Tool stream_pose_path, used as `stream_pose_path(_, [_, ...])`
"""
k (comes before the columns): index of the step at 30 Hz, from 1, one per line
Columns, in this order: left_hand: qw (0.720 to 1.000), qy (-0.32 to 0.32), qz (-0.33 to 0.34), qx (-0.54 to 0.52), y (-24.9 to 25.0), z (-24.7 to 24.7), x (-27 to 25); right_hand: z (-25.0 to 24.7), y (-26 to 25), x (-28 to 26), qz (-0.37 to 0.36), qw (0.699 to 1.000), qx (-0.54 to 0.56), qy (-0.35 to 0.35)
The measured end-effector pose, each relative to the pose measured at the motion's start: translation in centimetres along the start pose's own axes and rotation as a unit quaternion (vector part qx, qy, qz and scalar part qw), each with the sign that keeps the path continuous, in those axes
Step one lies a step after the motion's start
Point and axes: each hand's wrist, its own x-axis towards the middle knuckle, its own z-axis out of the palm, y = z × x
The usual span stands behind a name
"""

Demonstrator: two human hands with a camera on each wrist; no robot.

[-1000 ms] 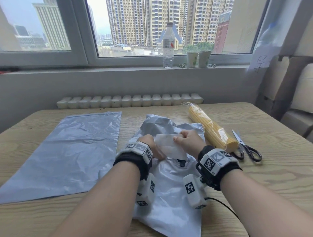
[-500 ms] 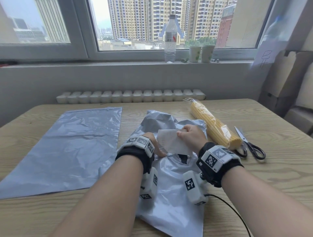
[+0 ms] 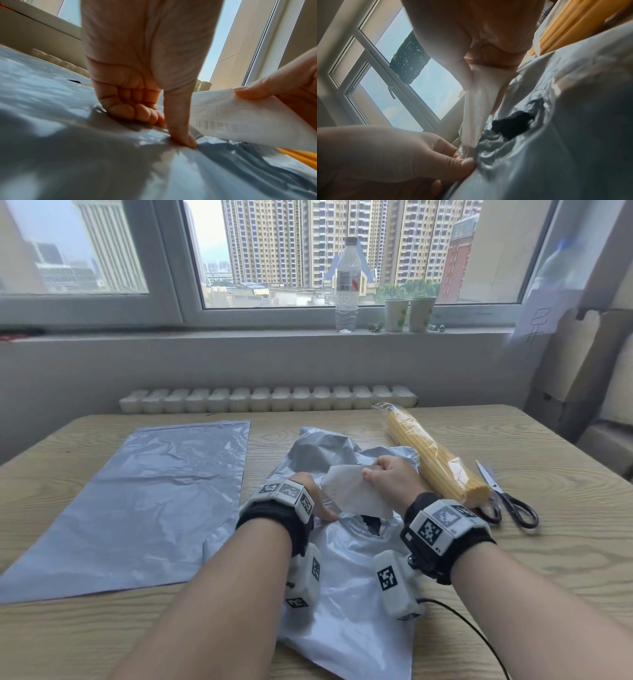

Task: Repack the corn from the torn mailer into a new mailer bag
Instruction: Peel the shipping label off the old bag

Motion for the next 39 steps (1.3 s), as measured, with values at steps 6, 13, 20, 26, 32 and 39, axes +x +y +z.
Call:
stream_pose_path(6, [1.000,0.000,0.006,0.009,0.1,0.0,-0.2,-0.3,-0.2,0.0,0.004,1.000,0.008,0.002])
stream_pose_path(13, [1.000,-0.008,-0.011,-0.019,-0.2,0.2,0.1,-0.3,-0.5,-0.1,0.009,1.000,0.013,0.000])
stream_pose_path(20, [0.999,-0.004,-0.031,-0.038,-0.2,0.2,0.0,-1.1,-1.4,-0.2,0.006,1.000,0.014,0.007])
stream_pose_path(26, [0.999,-0.021,-0.023,-0.035,0.0,0.2,0.0,-5.4,-3.9,0.3,-0.015,0.995,0.088,0.051])
stream_pose_path(32, [0.998,-0.001,-0.020,-0.066,-0.1,0.6,0.2,-4.4,-3.4,-0.5,-0.019,0.993,0.119,0.001])
stream_pose_path(39, [0.988,0.065,0.002,-0.140,0.3,0.5,0.7,-4.3,-3.1,-0.3,-0.040,0.989,0.140,0.006])
